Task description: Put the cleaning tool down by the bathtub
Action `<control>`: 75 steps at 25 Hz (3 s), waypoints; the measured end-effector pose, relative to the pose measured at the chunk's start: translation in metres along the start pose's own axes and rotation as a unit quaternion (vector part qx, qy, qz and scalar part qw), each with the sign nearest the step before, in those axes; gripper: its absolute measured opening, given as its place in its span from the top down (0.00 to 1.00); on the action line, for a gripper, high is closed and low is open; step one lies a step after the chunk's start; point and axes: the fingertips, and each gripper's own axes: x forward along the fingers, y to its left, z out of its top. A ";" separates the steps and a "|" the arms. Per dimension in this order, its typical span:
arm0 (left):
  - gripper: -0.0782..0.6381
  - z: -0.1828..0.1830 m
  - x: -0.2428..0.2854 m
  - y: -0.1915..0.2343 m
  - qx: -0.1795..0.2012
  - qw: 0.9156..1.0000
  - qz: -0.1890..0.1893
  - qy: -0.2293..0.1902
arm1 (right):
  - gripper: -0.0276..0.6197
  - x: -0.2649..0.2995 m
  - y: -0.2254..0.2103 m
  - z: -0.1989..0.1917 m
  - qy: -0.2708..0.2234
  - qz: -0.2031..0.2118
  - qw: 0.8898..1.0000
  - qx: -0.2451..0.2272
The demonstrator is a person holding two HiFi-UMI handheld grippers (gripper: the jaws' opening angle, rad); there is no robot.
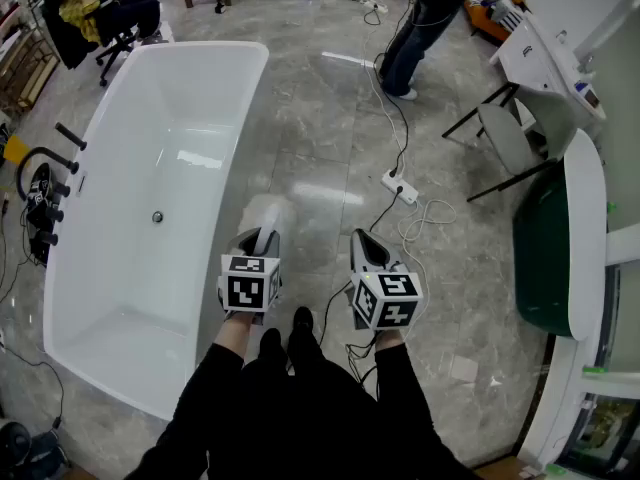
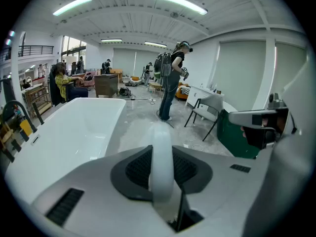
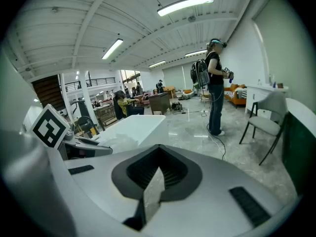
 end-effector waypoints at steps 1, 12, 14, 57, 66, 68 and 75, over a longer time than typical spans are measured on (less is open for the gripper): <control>0.76 0.002 0.002 0.000 0.001 1.000 0.001 -0.001 | 0.96 0.002 -0.001 0.001 0.001 0.002 1.000 -0.002; 0.76 0.027 0.021 -0.010 0.000 1.000 0.008 -0.011 | 0.96 0.006 -0.023 0.016 -0.012 0.016 1.000 -0.024; 0.76 0.030 0.025 -0.010 -0.003 1.000 0.010 -0.012 | 0.96 0.007 -0.026 0.015 -0.011 0.018 0.999 -0.027; 0.76 0.072 0.316 0.112 -0.047 0.996 -0.007 0.073 | 0.96 0.292 -0.139 0.053 0.105 -0.017 0.994 -0.002; 0.75 0.041 0.402 0.139 -0.059 0.996 0.015 0.061 | 0.96 0.378 -0.169 0.010 0.107 0.011 0.994 -0.027; 0.75 0.030 0.424 0.146 -0.062 0.996 0.018 0.055 | 0.95 0.400 -0.177 -0.003 0.106 0.014 0.994 -0.032; 0.76 -0.002 0.493 0.171 -0.072 0.997 0.027 0.028 | 0.96 0.467 -0.201 -0.055 0.104 0.020 0.994 -0.031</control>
